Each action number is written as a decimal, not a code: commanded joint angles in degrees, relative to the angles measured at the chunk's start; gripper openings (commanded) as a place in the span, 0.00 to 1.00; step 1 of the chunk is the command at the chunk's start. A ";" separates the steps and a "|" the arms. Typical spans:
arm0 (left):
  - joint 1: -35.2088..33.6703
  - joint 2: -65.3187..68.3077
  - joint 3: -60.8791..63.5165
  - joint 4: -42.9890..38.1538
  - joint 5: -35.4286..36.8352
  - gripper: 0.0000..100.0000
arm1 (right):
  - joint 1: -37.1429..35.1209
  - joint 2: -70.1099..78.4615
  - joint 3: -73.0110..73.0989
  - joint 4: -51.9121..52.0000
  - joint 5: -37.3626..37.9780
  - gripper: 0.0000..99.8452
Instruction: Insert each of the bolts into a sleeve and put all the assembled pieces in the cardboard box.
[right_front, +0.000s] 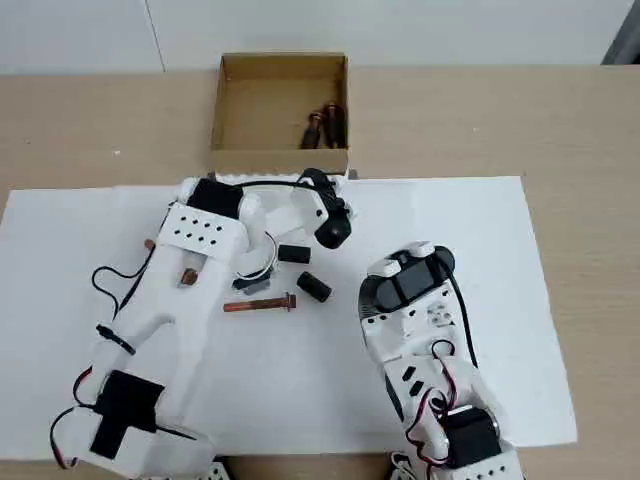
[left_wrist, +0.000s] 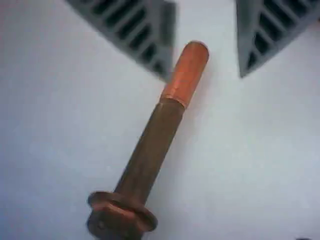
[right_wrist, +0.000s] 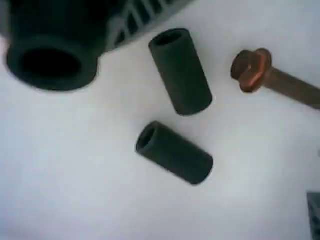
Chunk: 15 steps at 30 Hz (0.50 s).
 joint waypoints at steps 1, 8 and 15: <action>0.53 -0.26 -1.80 -0.35 -0.35 0.11 | 0.31 -0.40 -0.62 -2.24 0.00 0.00; 2.46 -0.18 3.38 -3.08 -0.53 0.12 | 0.31 -0.40 -0.62 -2.42 0.00 0.00; 3.96 -0.18 7.08 -7.21 -0.53 0.12 | 0.31 -0.40 -0.62 -2.42 0.00 0.00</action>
